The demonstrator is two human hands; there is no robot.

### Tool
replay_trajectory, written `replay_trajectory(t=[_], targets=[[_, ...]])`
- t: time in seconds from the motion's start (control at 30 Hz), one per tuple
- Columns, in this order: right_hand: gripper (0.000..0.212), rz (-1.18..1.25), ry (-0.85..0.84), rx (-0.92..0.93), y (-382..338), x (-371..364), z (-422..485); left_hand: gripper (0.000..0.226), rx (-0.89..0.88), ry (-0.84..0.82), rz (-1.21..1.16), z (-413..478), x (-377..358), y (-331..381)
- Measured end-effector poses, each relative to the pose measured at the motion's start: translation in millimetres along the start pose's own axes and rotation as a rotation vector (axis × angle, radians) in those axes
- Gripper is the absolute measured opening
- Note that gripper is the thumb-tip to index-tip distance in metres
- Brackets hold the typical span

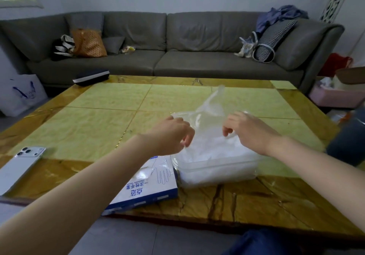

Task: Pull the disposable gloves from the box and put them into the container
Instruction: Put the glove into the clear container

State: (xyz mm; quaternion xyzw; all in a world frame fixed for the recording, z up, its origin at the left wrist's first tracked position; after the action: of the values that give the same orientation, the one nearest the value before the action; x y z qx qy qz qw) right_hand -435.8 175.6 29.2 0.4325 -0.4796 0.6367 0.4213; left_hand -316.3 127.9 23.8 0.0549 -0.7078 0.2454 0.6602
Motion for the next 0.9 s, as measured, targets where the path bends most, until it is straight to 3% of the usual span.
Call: replay_trajectory(t=[0.07, 0.17, 0.33, 0.4, 0.5, 0.57, 0.77, 0.9], targets=[[0.05, -0.043, -0.132, -0.006, 2.1, -17.3, 3.4, 0.016, -0.017, -0.09, 0.065, 6.8, -11.7, 3.2], [0.052, 0.041, -0.3, -0.179, 17.3, -36.6, 5.9, 0.022, -0.029, -0.238, 0.113, 18.2, -29.3, 5.3], [0.048, 0.192, -0.69, -0.395, 23.2, -54.2, -5.4, 0.05, -0.041, -0.556, -0.013, 25.3, -57.4, 17.5], [0.048, 0.308, -0.633, -0.371, 13.1, -38.8, 3.9, 0.053, -0.016, -0.524, -0.12, 32.1, -48.9, 18.8], [0.027, 0.512, -0.197, -0.211, -5.1, -3.5, 29.7, 0.038, 0.068, -0.325, -0.124, 46.3, -31.5, 10.6], [0.025, 0.488, -0.103, -0.154, -11.5, -3.9, 36.6, 0.03, 0.096, -0.278, -0.066, 50.5, -33.1, 10.2], [0.052, 0.238, -0.506, -0.319, 24.2, -78.0, 35.3, 0.033, 0.03, -0.457, -0.072, 58.8, -67.7, 19.7], [0.048, 0.208, -0.572, -0.392, 43.9, -96.7, 29.6, 0.036, 0.021, -0.587, -0.007, 62.1, -85.1, 22.2]])
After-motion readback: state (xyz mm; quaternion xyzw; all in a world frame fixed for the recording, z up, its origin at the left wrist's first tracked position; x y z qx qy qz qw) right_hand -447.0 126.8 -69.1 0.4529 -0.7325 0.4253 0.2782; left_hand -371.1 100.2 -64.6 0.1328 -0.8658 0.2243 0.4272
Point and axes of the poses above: each hand's wrist, its own z-axis towards the middle knuckle, its own x-axis out of the back of the hand, y = z × x, the point moved 9 cm from there along z, towards the middle knuckle, and after that the axes turned 15 degrees about z, right-handed, at the moved point
